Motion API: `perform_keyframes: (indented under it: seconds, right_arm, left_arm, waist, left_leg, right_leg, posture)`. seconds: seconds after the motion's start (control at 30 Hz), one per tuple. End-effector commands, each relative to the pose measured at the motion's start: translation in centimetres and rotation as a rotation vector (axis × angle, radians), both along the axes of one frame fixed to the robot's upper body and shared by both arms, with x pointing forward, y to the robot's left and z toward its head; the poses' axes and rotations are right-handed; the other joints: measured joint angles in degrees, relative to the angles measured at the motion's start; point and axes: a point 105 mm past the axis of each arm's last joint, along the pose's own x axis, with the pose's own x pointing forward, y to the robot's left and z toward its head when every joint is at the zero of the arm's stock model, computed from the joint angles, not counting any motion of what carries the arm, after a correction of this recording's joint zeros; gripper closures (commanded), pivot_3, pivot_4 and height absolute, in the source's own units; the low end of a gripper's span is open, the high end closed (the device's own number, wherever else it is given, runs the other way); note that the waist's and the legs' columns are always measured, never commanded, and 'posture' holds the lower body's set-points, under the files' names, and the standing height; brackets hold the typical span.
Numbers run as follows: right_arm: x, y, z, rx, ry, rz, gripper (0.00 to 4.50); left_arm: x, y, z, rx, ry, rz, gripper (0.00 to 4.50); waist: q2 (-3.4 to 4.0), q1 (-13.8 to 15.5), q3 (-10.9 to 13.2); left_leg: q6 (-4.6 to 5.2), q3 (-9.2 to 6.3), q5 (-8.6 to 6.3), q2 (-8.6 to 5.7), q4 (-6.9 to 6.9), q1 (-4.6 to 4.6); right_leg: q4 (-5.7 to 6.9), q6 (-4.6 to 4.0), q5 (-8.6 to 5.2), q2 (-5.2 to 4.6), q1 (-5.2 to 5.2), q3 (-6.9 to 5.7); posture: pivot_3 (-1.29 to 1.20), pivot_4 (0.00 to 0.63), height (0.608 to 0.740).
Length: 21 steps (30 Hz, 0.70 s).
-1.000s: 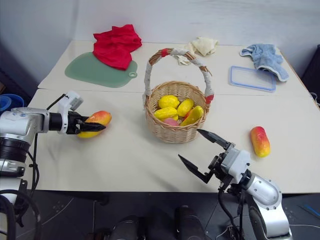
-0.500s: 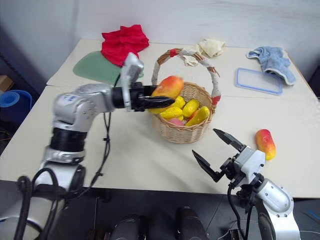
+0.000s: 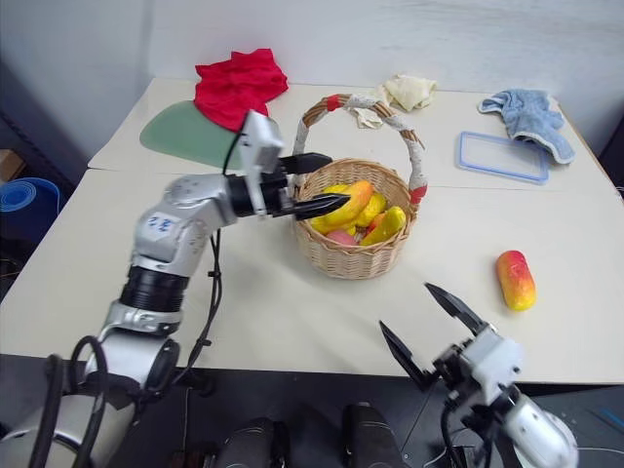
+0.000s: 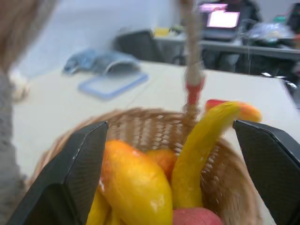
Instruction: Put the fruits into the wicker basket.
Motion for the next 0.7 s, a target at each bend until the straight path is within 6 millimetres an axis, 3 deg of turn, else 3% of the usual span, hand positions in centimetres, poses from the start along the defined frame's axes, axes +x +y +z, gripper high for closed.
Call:
perform_keyframes:
  seconds: [0.03, 0.13, 0.23, 0.37, 0.43, 0.5, 0.7]
  right_arm:
    - [-2.5, -3.0, 1.4, -0.015, -0.027, -0.115, 0.00]
    - [-6.0, -7.2, -0.3, -0.069, 0.061, -0.309, 0.00]
    - [-9.4, -11.8, -2.6, -0.076, 0.145, -0.530, 0.00]
    - [-11.3, -14.3, -4.3, -0.102, 0.198, -0.628, 0.00]
    - [-10.5, -14.9, -3.6, -0.092, 0.158, -0.640, 0.00]
    - [-9.0, -15.2, -2.6, -0.070, 0.133, -0.621, 0.00]
    - [-1.3, -16.1, 2.3, -0.040, 0.197, -0.570, 0.00]
  left_arm:
    - [-3.2, 3.7, 0.8, 0.038, -0.179, -0.169, 0.03]
    - [-2.9, 7.8, -1.7, 0.162, -0.157, -0.078, 0.03]
    - [-3.5, 9.6, -3.1, 0.153, -0.131, -0.064, 0.03]
    - [-3.6, 11.7, -5.5, 0.177, -0.056, 0.017, 0.03]
    - [-3.4, 13.0, -5.7, 0.148, -0.029, 0.079, 0.03]
    - [-4.0, 13.0, -5.8, 0.146, -0.007, 0.067, 0.03]
    - [-5.8, 10.7, -4.6, 0.094, 0.010, -0.020, 0.03]
  waist:
    - [0.07, -0.09, -0.03]
    - [0.20, -0.03, -0.02]
    - [0.19, 0.06, -0.03]
    - [0.25, -0.08, -0.03]
    - [0.35, -0.54, -0.01]
    - [0.38, -1.47, 0.01]
    - [0.77, -1.45, 0.02]
  left_leg:
    - [0.00, 0.02, 0.00, 0.00, -0.01, 0.02]
    - [-0.04, -0.06, -0.02, 0.02, -0.05, 0.19]
    - [-0.02, -0.21, -0.32, 0.23, -0.31, 0.86]
    - [0.35, -0.36, -0.61, 0.30, -0.33, 0.96]
    - [0.33, -0.39, -0.61, 0.28, -0.38, 0.97]
    - [0.31, -0.41, -0.60, 0.31, -0.41, 0.98]
    - [0.15, -0.44, -0.45, 0.15, -0.35, 1.03]
  right_leg:
    - [0.01, 0.00, 0.00, -0.01, 0.00, 0.01]
    - [-0.04, -0.07, -0.04, -0.01, 0.20, -0.02]
    - [-0.46, -0.12, -0.07, -0.08, 1.05, -0.17]
    - [-0.73, -0.08, -0.05, -0.54, 1.40, -0.47]
    - [-0.72, -0.09, -0.06, -0.65, 1.39, -0.51]
    - [-0.68, -0.11, -0.07, -0.66, 1.38, -0.52]
    - [-0.48, -0.11, -0.07, -0.85, 1.39, -0.51]
  posture:
    - [0.00, 0.150, 0.740]
    - [0.00, 0.150, 0.740]
    - [0.00, 0.150, 0.740]
    - [0.00, 0.150, 0.740]
    - [0.00, 0.150, 0.740]
    - [0.00, 0.150, 0.740]
    - [0.00, 0.150, 0.740]
